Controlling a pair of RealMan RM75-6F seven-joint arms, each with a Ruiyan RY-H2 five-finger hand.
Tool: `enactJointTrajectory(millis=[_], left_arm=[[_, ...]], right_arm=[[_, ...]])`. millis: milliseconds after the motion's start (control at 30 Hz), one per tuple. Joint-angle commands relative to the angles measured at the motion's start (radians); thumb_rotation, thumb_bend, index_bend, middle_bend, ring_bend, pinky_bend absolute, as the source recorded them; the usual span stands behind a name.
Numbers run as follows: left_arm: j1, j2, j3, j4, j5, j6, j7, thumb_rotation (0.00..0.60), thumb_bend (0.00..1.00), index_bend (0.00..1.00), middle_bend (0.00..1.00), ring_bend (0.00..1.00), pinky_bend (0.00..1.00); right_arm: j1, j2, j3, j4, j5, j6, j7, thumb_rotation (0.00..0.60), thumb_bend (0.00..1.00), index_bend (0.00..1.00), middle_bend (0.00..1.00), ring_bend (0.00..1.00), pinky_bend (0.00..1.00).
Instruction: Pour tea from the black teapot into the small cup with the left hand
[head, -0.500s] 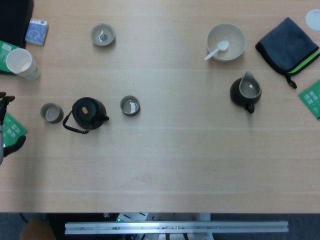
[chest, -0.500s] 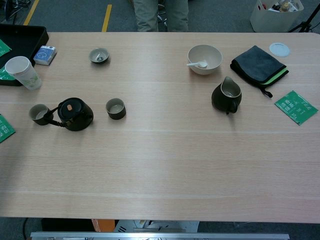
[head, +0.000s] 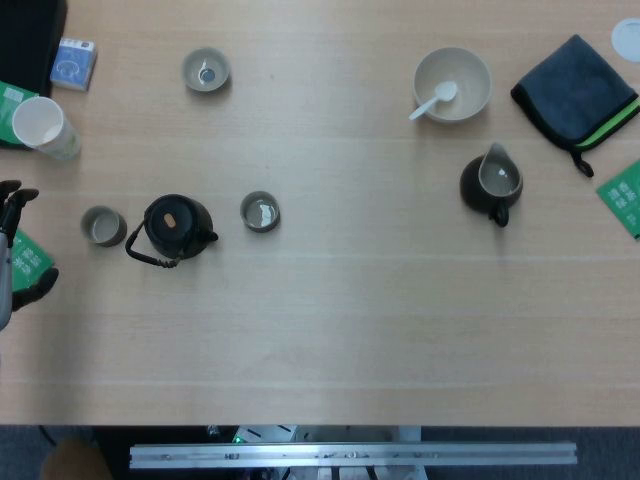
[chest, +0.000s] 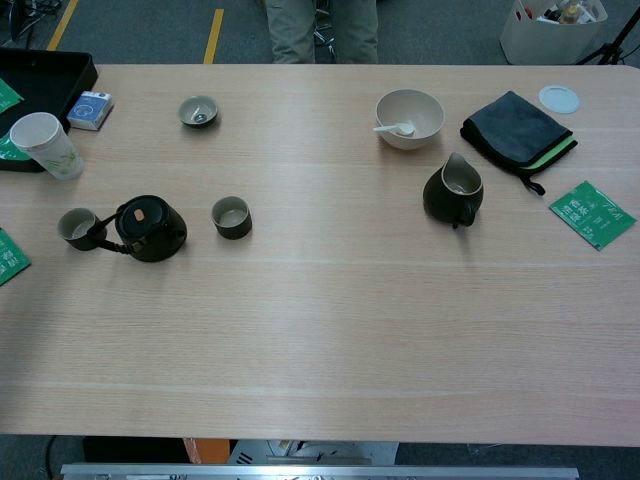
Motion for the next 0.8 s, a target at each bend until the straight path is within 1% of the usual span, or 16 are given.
enactJointTrajectory(millis=[33, 200, 300, 500, 800], left_arm=[[-0.018, 0.013, 0.007, -0.005, 0.018, -0.029, -0.013, 0.600, 0.11, 0.23, 0.20, 0.16, 0.27], [-0.061, 0.038, 0.025, -0.021, 0.053, -0.106, -0.050, 0.600, 0.11, 0.23, 0.20, 0.16, 0.27], [-0.085, 0.032, 0.034, -0.006, 0.084, -0.137, -0.061, 0.600, 0.11, 0.23, 0.20, 0.16, 0.27], [-0.136, 0.002, 0.050, 0.028, 0.117, -0.210, -0.070, 0.600, 0.11, 0.21, 0.20, 0.16, 0.26], [-0.181, -0.070, 0.074, 0.097, 0.134, -0.279, -0.090, 0.600, 0.11, 0.16, 0.17, 0.15, 0.26]], right_arm=[[0.009, 0.011, 0.011, -0.016, -0.004, 0.003, -0.005, 0.600, 0.01, 0.18, 0.20, 0.13, 0.14], [0.025, 0.026, 0.029, -0.047, 0.000, 0.002, -0.021, 0.600, 0.01, 0.18, 0.20, 0.13, 0.14], [0.033, 0.034, 0.035, -0.062, 0.009, -0.009, -0.026, 0.600, 0.01, 0.18, 0.20, 0.13, 0.14], [0.037, 0.045, 0.040, -0.078, 0.010, -0.004, -0.030, 0.600, 0.01, 0.18, 0.20, 0.13, 0.14], [0.028, 0.045, 0.032, -0.077, 0.014, 0.004, -0.021, 0.600, 0.01, 0.18, 0.20, 0.13, 0.14]])
